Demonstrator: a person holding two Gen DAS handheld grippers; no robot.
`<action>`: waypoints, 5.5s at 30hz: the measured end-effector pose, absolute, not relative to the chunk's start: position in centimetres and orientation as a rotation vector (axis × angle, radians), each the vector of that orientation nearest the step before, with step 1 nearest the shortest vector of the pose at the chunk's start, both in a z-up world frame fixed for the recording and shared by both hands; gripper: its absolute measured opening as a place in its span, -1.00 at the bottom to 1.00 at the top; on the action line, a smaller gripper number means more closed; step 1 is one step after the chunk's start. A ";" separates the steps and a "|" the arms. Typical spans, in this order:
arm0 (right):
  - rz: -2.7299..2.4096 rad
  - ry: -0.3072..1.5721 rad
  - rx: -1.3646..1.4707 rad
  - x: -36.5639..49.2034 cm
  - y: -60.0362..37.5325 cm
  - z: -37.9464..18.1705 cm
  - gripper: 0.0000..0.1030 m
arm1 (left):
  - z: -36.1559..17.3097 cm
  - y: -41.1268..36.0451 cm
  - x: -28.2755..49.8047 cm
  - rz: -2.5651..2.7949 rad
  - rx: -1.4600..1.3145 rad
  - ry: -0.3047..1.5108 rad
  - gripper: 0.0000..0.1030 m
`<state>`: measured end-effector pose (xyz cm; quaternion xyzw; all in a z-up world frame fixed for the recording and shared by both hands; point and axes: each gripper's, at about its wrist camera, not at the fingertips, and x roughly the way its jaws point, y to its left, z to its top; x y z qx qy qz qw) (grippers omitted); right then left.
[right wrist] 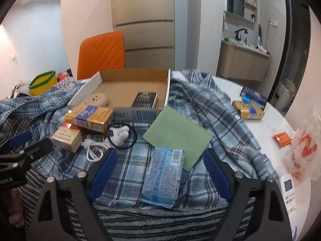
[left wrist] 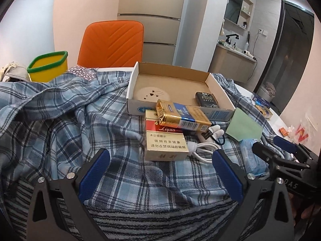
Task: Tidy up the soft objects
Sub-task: 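Grasp the blue plastic packet with right tool while left grasps the Liqun pack, then lift the Liqun pack with the left tool while the right tool lifts the blue packet, then lower the Liqun pack into the box with left tool while right holds blue packet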
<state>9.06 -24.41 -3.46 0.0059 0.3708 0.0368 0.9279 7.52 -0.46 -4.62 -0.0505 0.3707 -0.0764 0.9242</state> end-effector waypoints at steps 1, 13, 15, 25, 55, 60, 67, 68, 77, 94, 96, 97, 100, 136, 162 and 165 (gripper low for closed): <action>0.078 0.772 0.011 9.2 -24.4 -3.7 0.58 | -4.7 -0.6 7.6 -0.158 -0.099 0.769 0.85; 0.084 0.917 0.015 10.9 -24.6 -6.0 0.17 | -5.6 -0.9 8.4 -0.175 -0.086 0.827 0.70; 0.081 0.940 0.015 11.2 -24.6 -6.4 0.04 | -5.6 -1.1 8.4 -0.168 -0.072 0.827 0.70; 0.093 0.952 0.035 11.4 -24.7 -6.6 -0.25 | -4.7 -1.6 9.8 -0.177 -0.054 0.855 0.57; 0.121 0.841 0.052 9.9 -24.9 -4.9 -0.51 | -3.7 -0.4 7.8 -0.169 -0.096 0.675 0.11; 0.144 0.772 0.042 9.0 -24.5 -4.0 -0.52 | -2.5 0.1 6.4 -0.155 -0.097 0.573 0.11; 0.138 0.686 0.003 7.5 -24.0 -2.4 -0.52 | -0.9 -0.3 5.1 -0.114 -0.053 0.481 0.11; 0.135 0.679 -0.010 7.3 -23.8 -2.1 -0.52 | -0.5 -0.4 4.9 -0.109 -0.038 0.471 0.11; 0.166 0.631 -0.019 6.2 -23.0 -0.3 -0.52 | 2.0 -0.5 3.7 -0.118 -0.036 0.408 0.11; 0.151 0.408 -0.034 7.8 -22.5 8.1 -0.52 | 8.3 -0.9 5.6 -0.120 -0.024 0.245 0.11; 0.147 0.389 -0.029 8.3 -22.6 9.0 -0.52 | 9.0 -0.9 6.0 -0.123 -0.017 0.235 0.11; 0.149 0.376 -0.024 8.6 -22.6 9.5 -0.52 | 9.3 -1.0 6.3 -0.131 -0.014 0.235 0.11; 0.145 0.342 -0.015 9.6 -22.5 11.2 -0.52 | 10.2 -1.0 7.1 -0.150 -0.029 0.221 0.11; 0.145 0.511 0.067 22.7 -21.3 7.7 -0.52 | 5.1 -1.4 19.1 -0.086 -0.050 0.568 0.11; 0.202 0.788 -0.016 27.6 -17.9 -2.6 -0.52 | -3.9 -1.2 24.1 -0.104 -0.104 0.987 0.10; 0.212 0.800 -0.022 27.8 -17.6 -3.1 -0.52 | -4.0 -1.2 24.2 -0.112 -0.101 0.986 0.10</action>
